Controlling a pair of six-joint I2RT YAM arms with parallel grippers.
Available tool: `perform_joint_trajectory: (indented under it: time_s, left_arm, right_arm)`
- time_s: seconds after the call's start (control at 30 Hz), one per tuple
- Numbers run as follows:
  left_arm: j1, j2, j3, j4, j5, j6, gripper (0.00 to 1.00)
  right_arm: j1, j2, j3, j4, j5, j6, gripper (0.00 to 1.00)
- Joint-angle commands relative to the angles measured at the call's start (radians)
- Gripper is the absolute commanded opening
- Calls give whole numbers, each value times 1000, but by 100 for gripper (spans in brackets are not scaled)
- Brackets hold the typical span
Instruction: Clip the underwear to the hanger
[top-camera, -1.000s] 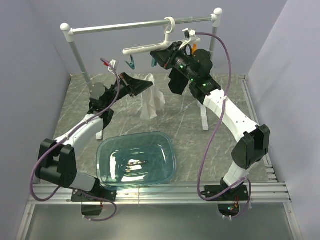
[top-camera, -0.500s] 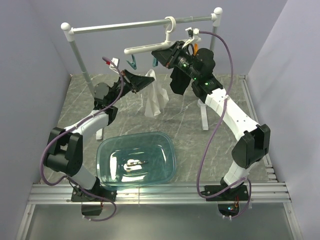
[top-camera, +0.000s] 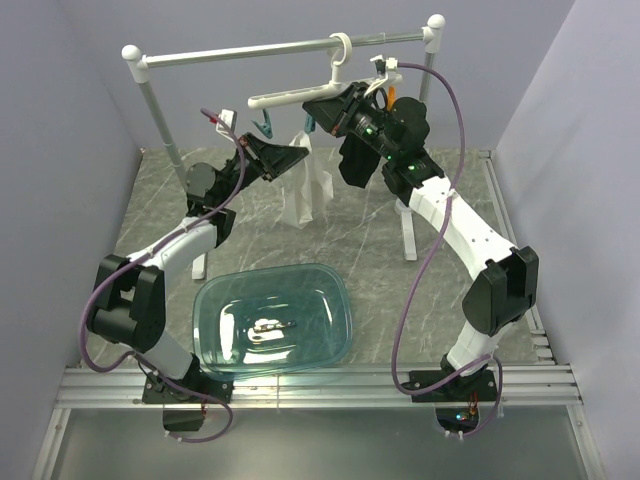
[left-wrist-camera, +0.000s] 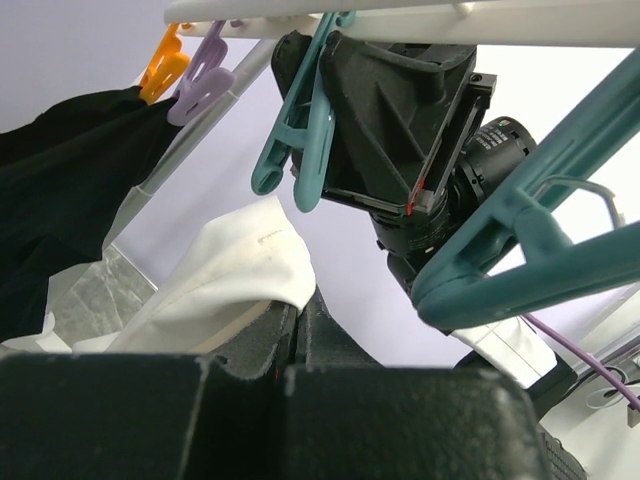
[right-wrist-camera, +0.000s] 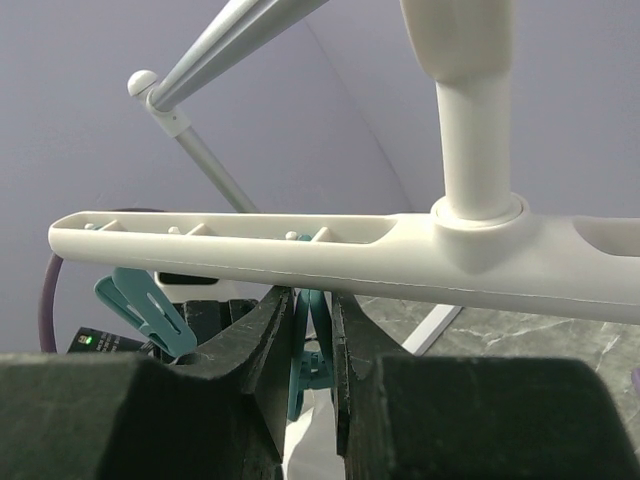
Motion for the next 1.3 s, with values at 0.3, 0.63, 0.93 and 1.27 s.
perform_joint_trajectory:
  time_s: [0.3, 0.63, 0.93, 1.27]
  left_arm:
    - [-22, 24, 76, 104, 9, -13, 0]
    - [-24, 35, 96, 109, 6, -17, 0]
    - [-24, 56, 129, 115, 2, -23, 0]
    - [-24, 74, 163, 124, 1, -29, 0]
  right_arm:
    - [-15, 19, 15, 54, -5, 25, 0]
    - [-15, 10, 3, 61, -8, 11, 0]
    - [-16, 8, -11, 84, -19, -2, 0]
    - [-15, 3, -25, 92, -22, -41, 0]
